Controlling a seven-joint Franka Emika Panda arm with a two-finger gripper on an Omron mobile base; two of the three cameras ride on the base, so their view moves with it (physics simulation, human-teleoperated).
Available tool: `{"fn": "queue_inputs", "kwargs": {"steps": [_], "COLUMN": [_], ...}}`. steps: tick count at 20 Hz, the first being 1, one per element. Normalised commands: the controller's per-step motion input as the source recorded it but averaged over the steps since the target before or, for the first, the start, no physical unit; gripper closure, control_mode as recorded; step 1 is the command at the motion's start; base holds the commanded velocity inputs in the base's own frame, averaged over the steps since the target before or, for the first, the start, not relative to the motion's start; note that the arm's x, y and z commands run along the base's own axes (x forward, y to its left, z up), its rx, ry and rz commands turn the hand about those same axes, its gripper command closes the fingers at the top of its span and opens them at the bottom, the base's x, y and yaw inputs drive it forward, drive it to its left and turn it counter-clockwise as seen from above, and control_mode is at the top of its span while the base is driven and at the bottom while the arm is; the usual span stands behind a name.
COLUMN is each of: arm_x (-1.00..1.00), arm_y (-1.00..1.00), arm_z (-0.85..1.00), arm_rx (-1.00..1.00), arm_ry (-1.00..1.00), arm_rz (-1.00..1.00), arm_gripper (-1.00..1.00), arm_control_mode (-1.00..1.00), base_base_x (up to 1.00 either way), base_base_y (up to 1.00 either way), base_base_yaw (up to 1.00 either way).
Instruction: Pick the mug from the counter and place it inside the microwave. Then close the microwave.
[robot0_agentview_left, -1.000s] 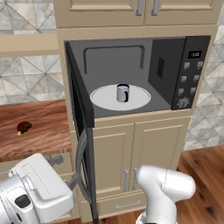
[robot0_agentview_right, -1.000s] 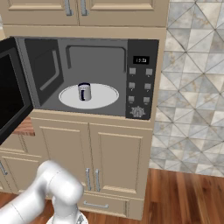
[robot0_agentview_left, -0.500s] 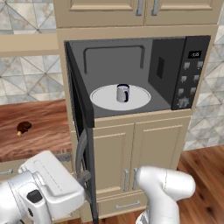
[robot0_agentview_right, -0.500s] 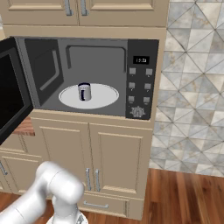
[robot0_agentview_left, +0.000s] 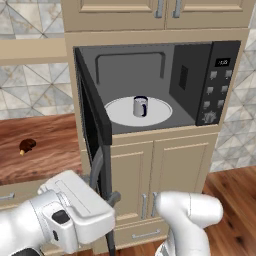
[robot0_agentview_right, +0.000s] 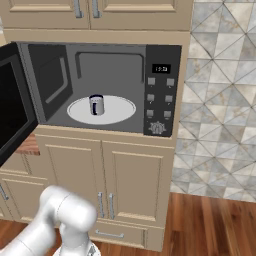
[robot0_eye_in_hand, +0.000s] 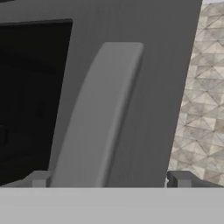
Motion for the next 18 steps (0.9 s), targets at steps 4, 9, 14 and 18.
{"fn": "queue_inputs", "kwargs": {"steps": [4,9,14,18], "arm_x": [0.00,0.00,0.04,0.10], "arm_y": [-0.35,-0.37,-0.38,-0.33], "arm_z": [0.00,0.00,0.00,0.02], "arm_rx": [0.00,0.00,0.00,0.00], "arm_ry": [0.05,0.06,0.05,0.03], "arm_rz": [0.00,0.00,0.00,0.00], "arm_gripper": [-1.00,-1.00,-1.00,-1.00], "arm_control_mode": [-1.00,-1.00,-1.00,-1.00], "base_base_x": [0.00,0.00,0.00,0.00], "base_base_y": [0.00,0.00,0.00,0.00], "base_base_yaw": [0.00,0.00,0.00,0.00]}}
